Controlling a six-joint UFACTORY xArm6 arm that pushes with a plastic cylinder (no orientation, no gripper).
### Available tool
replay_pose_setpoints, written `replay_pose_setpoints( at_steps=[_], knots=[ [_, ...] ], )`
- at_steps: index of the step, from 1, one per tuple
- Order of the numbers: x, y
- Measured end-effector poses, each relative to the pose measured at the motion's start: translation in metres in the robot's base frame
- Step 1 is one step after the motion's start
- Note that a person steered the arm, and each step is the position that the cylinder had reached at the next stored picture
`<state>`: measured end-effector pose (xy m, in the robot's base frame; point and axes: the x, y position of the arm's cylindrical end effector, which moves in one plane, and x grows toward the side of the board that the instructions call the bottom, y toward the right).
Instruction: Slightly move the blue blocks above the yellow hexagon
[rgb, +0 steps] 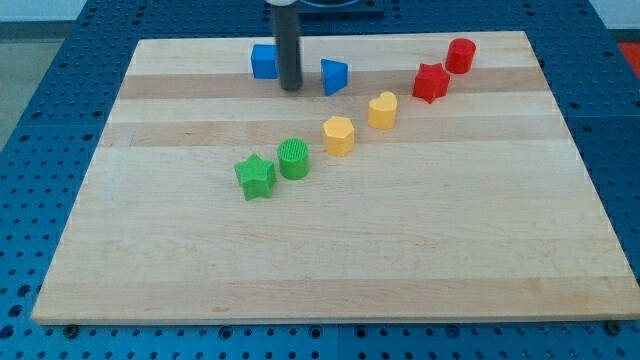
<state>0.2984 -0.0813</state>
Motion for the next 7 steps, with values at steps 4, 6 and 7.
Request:
replay_pose_setpoints(
  at_steps=[4, 6, 7],
  knots=[
    [-0.055, -0.054],
    [-0.052, 0.002],
    [-0.069, 0.009]
  ],
)
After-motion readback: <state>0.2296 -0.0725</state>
